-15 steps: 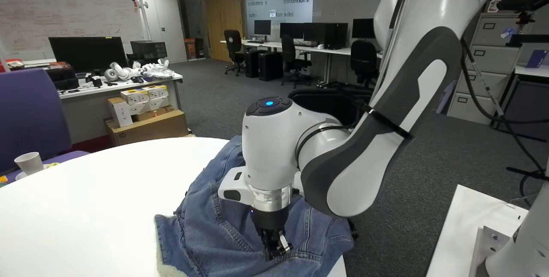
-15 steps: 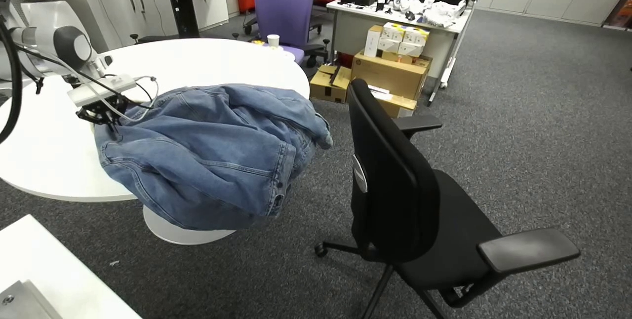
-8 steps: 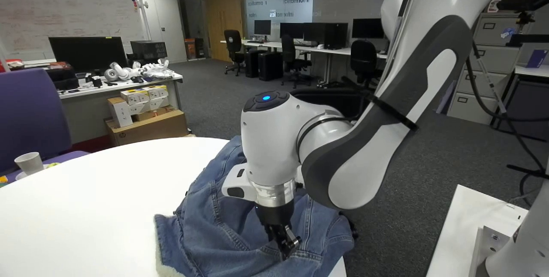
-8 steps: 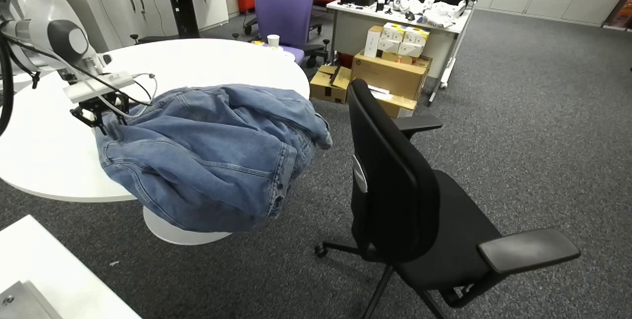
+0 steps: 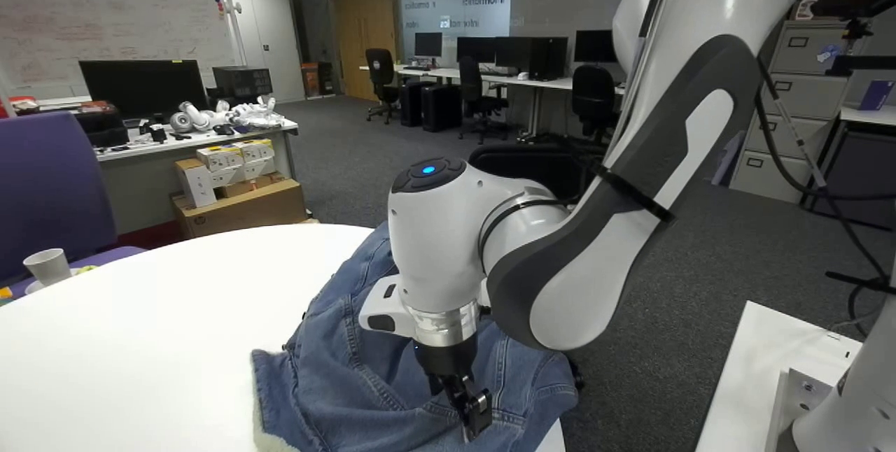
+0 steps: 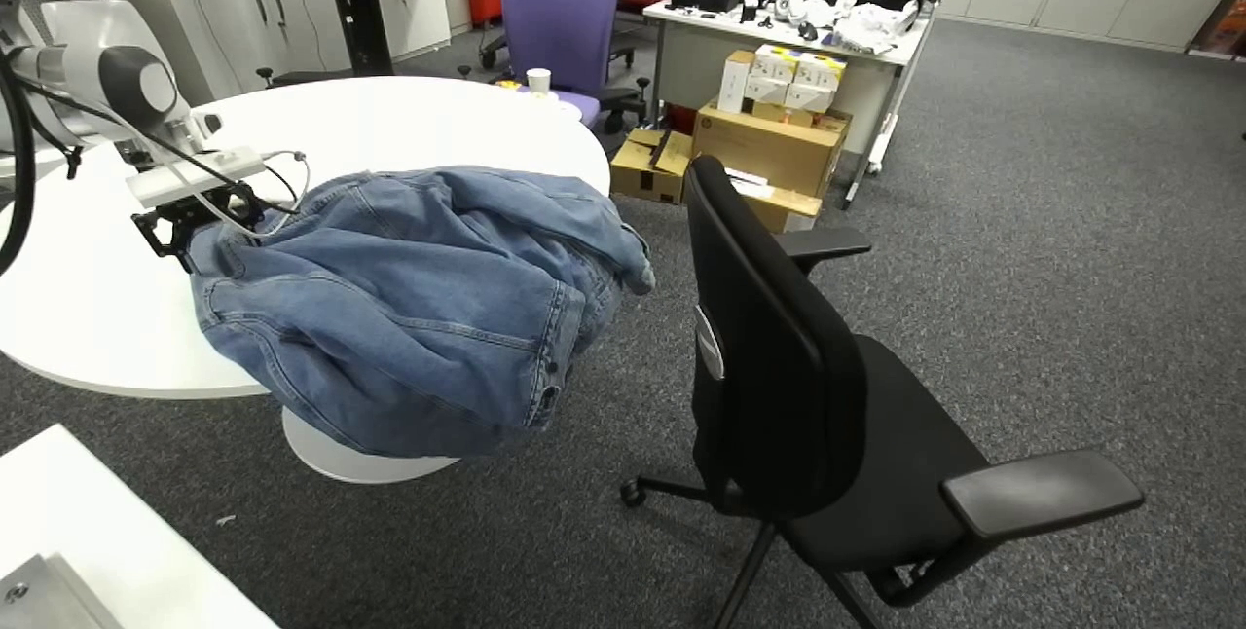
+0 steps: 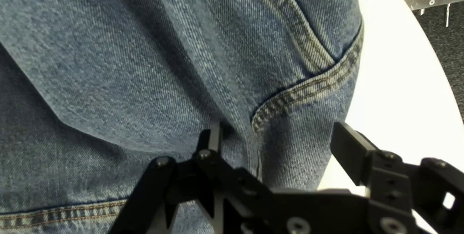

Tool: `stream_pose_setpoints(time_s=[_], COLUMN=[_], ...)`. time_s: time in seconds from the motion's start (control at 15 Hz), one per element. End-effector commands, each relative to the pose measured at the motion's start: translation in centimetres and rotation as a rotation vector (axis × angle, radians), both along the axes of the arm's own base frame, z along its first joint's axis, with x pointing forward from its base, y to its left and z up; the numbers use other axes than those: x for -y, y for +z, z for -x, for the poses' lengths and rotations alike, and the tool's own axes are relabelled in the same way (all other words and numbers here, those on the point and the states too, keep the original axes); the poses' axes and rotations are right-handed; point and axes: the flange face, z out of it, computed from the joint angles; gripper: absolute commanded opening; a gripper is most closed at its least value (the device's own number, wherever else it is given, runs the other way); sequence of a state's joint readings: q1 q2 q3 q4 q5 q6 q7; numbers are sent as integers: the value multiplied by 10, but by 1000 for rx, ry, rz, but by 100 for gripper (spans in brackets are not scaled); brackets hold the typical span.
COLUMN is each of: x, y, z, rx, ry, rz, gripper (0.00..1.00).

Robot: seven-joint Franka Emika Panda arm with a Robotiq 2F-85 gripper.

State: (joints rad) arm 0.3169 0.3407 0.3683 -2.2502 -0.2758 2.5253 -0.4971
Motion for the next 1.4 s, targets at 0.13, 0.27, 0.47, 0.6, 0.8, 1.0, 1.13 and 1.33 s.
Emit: stream_pose_setpoints(time_s=[0.13, 0.27, 0.47, 0.6, 0.8, 1.0, 1.13, 1.33], x=[-65, -88, -112, -121, -130, -139, -147, -160], y=[36, 47, 45, 34, 19, 15, 21, 27], z=[-15, -19, -25, -26, -25, -29, -31, -37], rx=[126, 182, 203, 183, 165, 149, 107, 107], ry=[-80, -185, -364, -476, -634, -779, -816, -851], rz=[-33, -39, -27, 11, 72, 56, 18, -15], gripper=[100, 100, 100, 100, 100, 100, 100, 100])
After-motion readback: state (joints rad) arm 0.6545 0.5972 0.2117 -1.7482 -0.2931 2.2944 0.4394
